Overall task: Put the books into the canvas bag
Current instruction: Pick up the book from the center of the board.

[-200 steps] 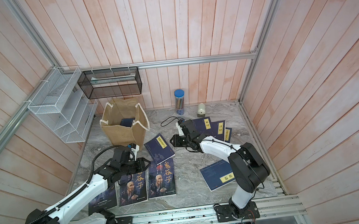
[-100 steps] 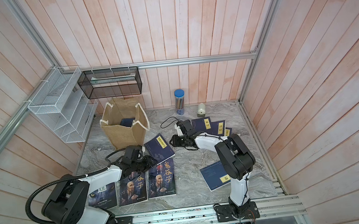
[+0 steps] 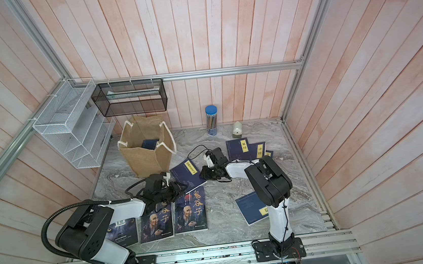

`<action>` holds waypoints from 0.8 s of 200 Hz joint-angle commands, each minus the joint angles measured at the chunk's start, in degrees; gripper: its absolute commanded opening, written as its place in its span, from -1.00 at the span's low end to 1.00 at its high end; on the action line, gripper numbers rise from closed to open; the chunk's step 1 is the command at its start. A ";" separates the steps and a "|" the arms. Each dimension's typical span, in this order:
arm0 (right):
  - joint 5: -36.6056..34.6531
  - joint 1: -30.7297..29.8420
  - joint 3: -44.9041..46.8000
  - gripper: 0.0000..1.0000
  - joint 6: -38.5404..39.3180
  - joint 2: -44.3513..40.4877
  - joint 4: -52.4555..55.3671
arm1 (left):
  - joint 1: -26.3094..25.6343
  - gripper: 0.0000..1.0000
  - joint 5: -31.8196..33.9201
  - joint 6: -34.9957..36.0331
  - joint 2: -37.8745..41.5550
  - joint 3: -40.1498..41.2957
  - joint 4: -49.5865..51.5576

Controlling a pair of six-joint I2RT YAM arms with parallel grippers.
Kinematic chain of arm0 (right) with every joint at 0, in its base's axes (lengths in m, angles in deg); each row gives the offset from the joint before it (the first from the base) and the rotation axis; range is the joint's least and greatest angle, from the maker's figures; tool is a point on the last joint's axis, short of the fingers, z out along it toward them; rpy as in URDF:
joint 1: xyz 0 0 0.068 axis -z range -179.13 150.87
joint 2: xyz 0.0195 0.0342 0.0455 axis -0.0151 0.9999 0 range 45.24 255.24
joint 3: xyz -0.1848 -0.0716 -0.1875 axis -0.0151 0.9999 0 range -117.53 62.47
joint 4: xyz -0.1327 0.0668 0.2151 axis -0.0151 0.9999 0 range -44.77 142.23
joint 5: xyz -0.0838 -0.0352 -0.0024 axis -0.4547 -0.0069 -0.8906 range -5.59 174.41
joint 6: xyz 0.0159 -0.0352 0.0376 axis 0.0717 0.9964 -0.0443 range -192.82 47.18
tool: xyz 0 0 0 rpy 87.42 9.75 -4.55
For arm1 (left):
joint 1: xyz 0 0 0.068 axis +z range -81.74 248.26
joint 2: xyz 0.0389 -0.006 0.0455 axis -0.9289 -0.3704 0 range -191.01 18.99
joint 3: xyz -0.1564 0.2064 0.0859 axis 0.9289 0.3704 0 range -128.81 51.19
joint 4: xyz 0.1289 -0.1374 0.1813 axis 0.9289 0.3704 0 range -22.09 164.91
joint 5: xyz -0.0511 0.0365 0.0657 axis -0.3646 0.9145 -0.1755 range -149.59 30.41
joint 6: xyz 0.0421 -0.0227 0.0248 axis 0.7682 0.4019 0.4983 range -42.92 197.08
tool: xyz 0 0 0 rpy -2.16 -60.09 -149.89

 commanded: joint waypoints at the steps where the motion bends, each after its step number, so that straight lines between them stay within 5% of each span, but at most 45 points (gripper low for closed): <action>1: 1.71 -0.85 2.27 -0.53 0.40 -0.28 0.03 | -0.04 -0.05 -2.16 -1.68 -1.70 -0.04 -1.57; 41: 2.31 -1.31 4.78 -0.64 -0.92 -2.37 -1.84 | -0.03 -0.14 -3.16 -2.53 -0.34 -0.74 -2.25; 99: -0.46 -1.81 6.89 -0.55 -1.66 -10.32 -0.09 | 0.01 -0.96 -1.16 2.36 6.39 -1.18 2.58; 160: -8.63 -0.95 6.18 -0.13 2.23 -28.52 7.87 | 0.34 -0.99 1.30 20.32 21.06 -7.57 16.33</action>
